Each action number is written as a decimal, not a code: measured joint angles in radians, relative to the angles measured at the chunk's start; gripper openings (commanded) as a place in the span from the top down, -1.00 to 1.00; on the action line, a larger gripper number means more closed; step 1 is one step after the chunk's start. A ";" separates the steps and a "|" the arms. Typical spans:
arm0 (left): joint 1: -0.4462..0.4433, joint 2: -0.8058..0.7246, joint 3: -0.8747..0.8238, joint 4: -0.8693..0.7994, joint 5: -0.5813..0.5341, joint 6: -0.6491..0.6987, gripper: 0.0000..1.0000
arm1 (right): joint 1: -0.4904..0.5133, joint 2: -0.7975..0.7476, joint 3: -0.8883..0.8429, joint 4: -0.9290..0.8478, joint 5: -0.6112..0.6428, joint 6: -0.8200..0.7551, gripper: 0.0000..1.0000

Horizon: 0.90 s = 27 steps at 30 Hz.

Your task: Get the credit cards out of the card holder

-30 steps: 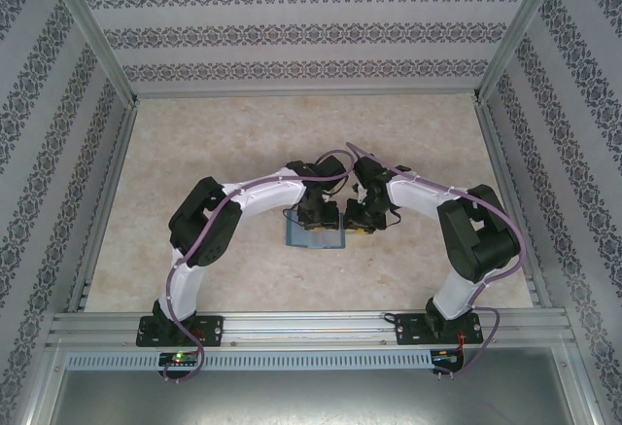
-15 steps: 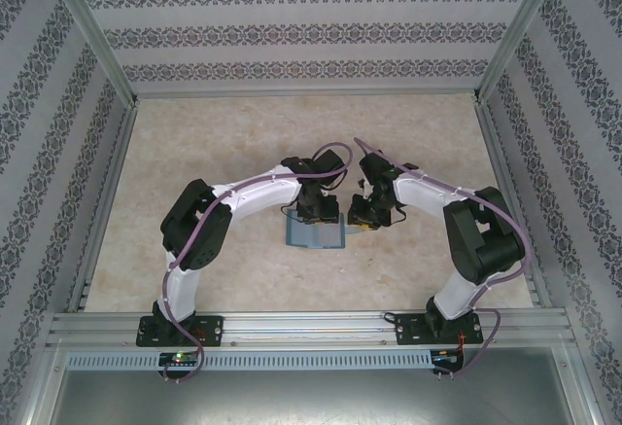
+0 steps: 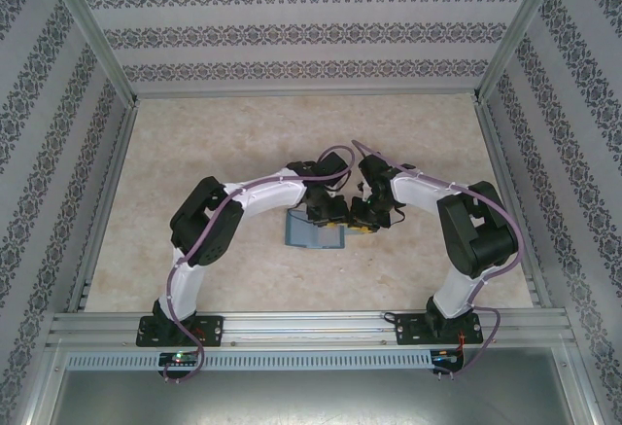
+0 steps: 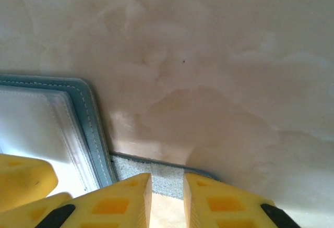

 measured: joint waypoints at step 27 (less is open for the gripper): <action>-0.056 0.129 0.251 -0.365 -0.253 0.153 0.16 | 0.000 0.001 0.000 -0.001 -0.003 -0.010 0.50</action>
